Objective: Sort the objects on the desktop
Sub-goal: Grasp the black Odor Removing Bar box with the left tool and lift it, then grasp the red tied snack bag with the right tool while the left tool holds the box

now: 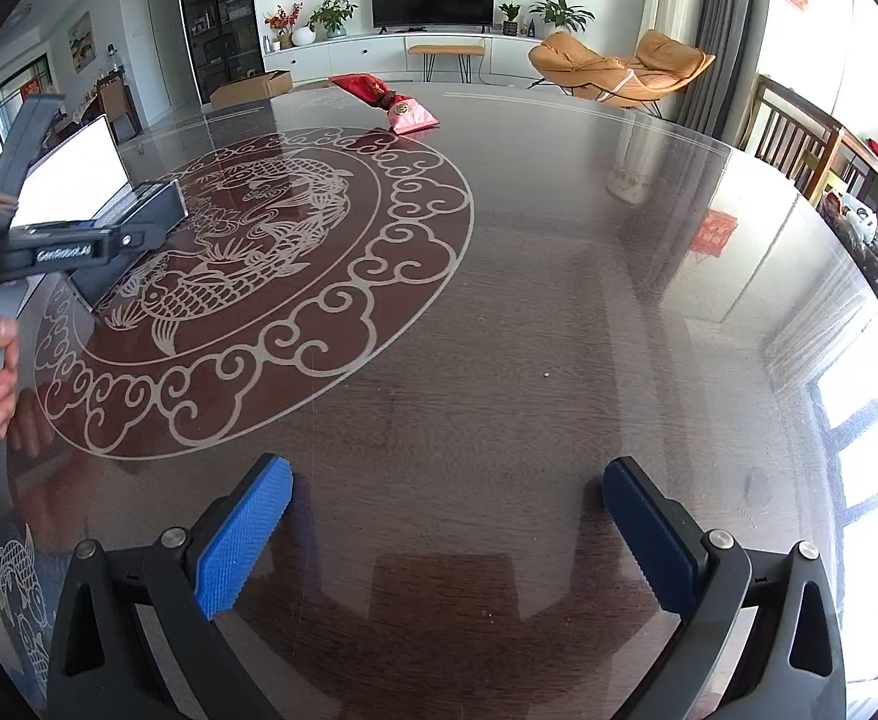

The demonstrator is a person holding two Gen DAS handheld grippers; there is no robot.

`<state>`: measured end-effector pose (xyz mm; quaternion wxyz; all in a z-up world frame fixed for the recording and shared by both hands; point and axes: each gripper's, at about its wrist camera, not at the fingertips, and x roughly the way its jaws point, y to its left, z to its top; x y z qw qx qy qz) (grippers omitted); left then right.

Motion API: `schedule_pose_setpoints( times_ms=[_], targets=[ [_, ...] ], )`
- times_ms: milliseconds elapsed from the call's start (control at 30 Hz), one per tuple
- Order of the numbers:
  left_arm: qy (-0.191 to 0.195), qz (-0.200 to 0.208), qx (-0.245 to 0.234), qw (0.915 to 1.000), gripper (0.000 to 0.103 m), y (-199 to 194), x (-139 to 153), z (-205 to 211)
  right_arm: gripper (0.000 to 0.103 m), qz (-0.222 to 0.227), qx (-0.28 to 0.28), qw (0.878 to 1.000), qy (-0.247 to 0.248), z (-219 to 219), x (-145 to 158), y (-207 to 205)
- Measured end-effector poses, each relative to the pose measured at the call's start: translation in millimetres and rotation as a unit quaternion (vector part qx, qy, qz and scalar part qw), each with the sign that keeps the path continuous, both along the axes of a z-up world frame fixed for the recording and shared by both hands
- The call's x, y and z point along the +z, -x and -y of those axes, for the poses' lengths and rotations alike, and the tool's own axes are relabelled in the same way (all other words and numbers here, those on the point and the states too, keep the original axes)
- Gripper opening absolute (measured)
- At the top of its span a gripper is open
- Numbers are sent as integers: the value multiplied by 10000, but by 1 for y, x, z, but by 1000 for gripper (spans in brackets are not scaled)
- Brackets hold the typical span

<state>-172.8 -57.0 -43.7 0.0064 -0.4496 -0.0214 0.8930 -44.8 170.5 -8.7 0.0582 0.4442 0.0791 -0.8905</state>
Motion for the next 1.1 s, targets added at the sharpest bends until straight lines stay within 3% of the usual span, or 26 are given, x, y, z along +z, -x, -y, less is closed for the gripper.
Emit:
schedule_pose_setpoints(
  times_ms=[467, 600, 667, 767, 900, 967, 1000, 1100],
  targets=[
    [41, -7, 84, 10000, 62, -6, -2, -1, 103, -27, -47, 10000, -7, -1, 1, -1],
    [21, -19, 91, 10000, 62, -8, -3, -2, 103, -770, 234, 9960, 390, -9, 29, 8],
    [42, -19, 96, 9999, 63, -9, -3, -3, 103, -959, 513, 9941, 38, 1, 45, 43],
    [32, -21, 98, 9999, 63, -10, -3, -3, 102, -763, 1193, 9895, -293, 27, 58, 121],
    [16, -22, 95, 10000, 63, -11, -3, -3, 102, -464, 1514, 9859, -541, 61, 57, 216],
    [-10, -24, 94, 10000, 63, -10, -3, -1, 93, -190, 1469, 9872, -592, 77, 48, 252],
    [-25, -25, 93, 10000, 63, -10, -3, 0, 83, -58, 1396, 9881, -644, 84, 42, 268],
    [-50, -28, 81, 10000, 62, -10, -3, 0, 75, 210, 1262, 9895, -669, 100, 26, 297]
  ],
)
